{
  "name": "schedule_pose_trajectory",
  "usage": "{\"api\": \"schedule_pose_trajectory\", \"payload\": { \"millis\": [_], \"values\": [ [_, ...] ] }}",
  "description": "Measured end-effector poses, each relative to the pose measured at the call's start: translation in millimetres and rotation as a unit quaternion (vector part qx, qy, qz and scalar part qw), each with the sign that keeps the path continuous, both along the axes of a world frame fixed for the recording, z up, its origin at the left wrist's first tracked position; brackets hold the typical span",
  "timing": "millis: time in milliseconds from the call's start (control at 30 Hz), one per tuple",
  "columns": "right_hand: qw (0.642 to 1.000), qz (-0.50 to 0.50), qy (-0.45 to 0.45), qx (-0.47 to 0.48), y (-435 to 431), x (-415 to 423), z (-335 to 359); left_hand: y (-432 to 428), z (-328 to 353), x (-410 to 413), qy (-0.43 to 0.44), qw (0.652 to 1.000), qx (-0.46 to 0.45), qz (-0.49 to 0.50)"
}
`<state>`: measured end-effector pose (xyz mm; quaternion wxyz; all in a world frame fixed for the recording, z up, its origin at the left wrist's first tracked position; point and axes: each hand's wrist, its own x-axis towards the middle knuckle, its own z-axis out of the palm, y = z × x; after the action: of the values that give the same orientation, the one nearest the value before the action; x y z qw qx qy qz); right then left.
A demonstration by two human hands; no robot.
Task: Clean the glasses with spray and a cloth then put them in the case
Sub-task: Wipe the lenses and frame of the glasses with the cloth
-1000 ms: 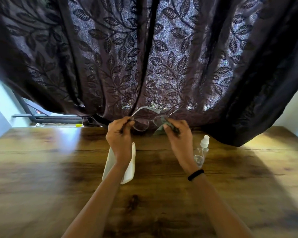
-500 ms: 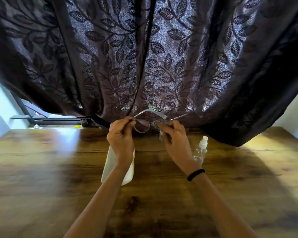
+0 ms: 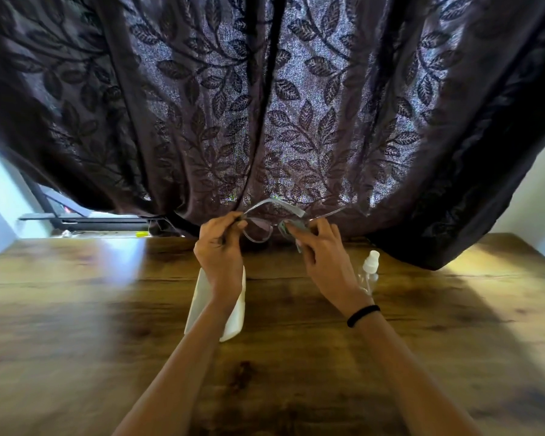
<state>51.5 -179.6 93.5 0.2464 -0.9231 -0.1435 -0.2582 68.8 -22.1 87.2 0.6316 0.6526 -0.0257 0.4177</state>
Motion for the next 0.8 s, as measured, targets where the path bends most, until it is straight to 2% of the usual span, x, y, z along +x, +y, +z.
{"api": "schedule_pose_trajectory", "payload": {
  "millis": [233,500,800],
  "values": [
    [0.996,-0.083,0.005,-0.029,-7.3,2.0,-2.3,2.4,2.3,0.5,-0.02,0.999,0.023,0.011],
    [0.999,-0.038,-0.008,0.005,-8.4,-7.4,-14.4,2.8,4.6,0.5,-0.017,0.999,-0.036,0.013],
    [1.0,0.02,0.004,0.024,1.7,-8.2,-13.6,1.3,4.0,2.9,-0.002,0.999,-0.028,-0.026]
  ]
}}
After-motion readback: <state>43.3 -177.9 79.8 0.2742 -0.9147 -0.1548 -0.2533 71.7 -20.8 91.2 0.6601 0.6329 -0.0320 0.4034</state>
